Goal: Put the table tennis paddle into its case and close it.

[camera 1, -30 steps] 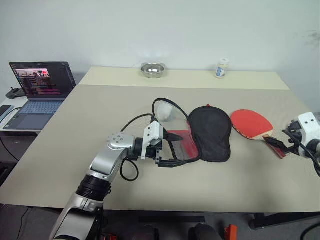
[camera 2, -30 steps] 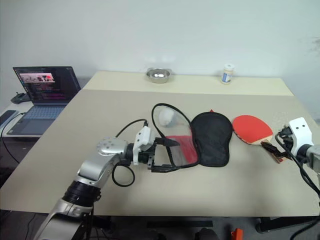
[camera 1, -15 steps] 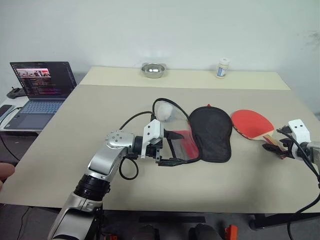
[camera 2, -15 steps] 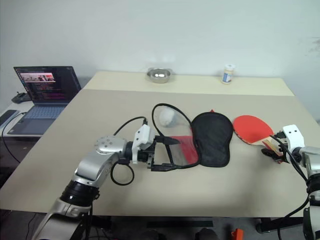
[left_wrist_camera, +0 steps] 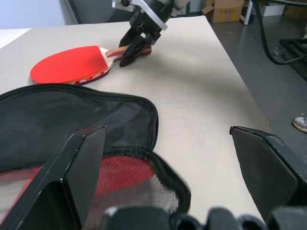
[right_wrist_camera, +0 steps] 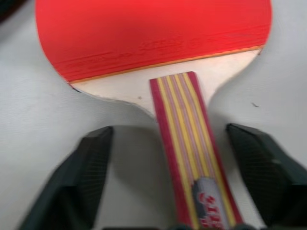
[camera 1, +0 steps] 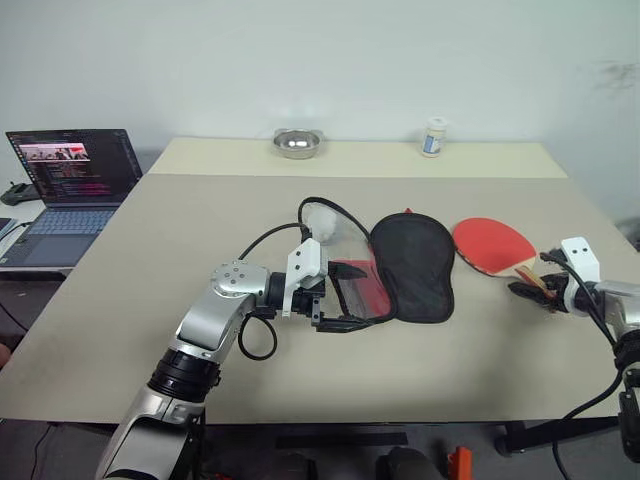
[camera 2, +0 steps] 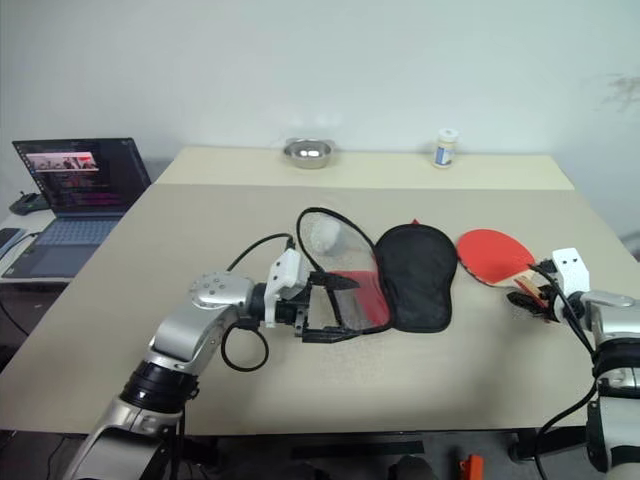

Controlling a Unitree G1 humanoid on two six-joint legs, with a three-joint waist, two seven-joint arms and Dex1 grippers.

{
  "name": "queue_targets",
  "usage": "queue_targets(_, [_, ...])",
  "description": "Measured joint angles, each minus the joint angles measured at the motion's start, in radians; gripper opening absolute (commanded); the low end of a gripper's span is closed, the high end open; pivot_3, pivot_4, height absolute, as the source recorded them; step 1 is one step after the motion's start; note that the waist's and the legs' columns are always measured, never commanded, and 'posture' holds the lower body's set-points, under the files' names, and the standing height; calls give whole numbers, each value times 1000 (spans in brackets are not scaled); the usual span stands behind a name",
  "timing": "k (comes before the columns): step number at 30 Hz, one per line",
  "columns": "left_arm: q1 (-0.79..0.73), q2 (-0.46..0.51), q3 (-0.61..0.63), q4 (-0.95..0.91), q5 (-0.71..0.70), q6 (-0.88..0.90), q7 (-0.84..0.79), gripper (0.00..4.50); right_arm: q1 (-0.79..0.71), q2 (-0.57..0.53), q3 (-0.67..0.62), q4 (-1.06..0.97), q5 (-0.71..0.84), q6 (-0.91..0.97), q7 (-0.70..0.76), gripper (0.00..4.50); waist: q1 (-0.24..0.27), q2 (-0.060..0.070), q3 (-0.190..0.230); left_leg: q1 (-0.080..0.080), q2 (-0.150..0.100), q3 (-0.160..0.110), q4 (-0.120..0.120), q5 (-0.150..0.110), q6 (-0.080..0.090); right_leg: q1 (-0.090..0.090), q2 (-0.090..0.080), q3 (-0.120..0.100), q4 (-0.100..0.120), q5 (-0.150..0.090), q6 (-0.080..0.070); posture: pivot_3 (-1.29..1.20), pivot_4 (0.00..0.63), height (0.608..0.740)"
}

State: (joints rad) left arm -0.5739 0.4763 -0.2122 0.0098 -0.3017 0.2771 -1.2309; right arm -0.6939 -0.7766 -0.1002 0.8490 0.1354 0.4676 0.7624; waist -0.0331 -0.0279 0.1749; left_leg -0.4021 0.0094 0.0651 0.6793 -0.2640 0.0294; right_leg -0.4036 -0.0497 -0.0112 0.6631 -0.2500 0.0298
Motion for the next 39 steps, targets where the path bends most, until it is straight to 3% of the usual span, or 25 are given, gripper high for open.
queue_targets(5, [2, 1, 0, 0, 1, 0, 0, 4500, 12, 26, -21, -54, 5, 32, -36, 1215, 0, 0, 0, 1, 0, 1, 0, 0, 0, 0, 0, 1, 0, 0, 0, 0, 150, 740])
queue_targets(6, [4, 1, 0, 0, 1, 0, 0, 4500, 17, 30, -25, -71, 5, 43, -48, 1055, 0, 0, 0, 0, 0, 1, 0, 0, 0, 0, 0, 1, 0, 0, 0, 0, 150, 740])
queue_targets(13, [26, 9, 0, 0, 2, -2, 2, 4500, 87, 34, -80, -304, 40, 167, -125, 1057, 2, 5, 3, -2, 0, 1, -1, 0, 0, -2, -1, 1, 0, 0, 0, 0, 150, 740])
queue_targets(21, [41, 15, 2, 0, 8, -9, 15, 4500, 207, 52, -248, -967, 202, 526, -228, 1057, 9, 6, 3, -7, 0, -3, -2, 0, 0, -6, -2, -2, 0, 0, 0, 0, 150, 740])
queue_targets(23, [42, 15, 2, 0, 8, -13, 17, 4500, 216, 140, -279, -1107, 239, 635, -294, 1057, 7, 6, 3, -7, 0, -3, -1, 0, 0, -6, -2, -2, 0, 0, 0, 0, 150, 740])
queue_targets(28, [42, 11, 1, 0, 8, -23, 17, 4500, 244, 500, -228, -1337, 281, 845, -504, 1057, 5, 7, 3, -7, 0, -3, -2, 1, -3, -8, -1, -2, 2, 0, 0, 0, 150, 740])
queue_targets(33, [42, 11, 0, 1, 9, -24, 17, 4500, 244, 655, -177, -1385, 246, 872, -648, 1057, 15, 7, 3, -13, -3, -5, -1, 1, -3, -11, -3, -4, 0, 0, 0, 0, 150, 740])
queue_targets(39, [41, 10, 0, 2, 9, -24, 17, 4500, 244, 745, -151, -1295, 189, 817, -748, 1057, 15, 7, 3, -15, -3, -4, -1, 2, -3, -13, -2, -4, 2, 0, 0, 0, 150, 740])
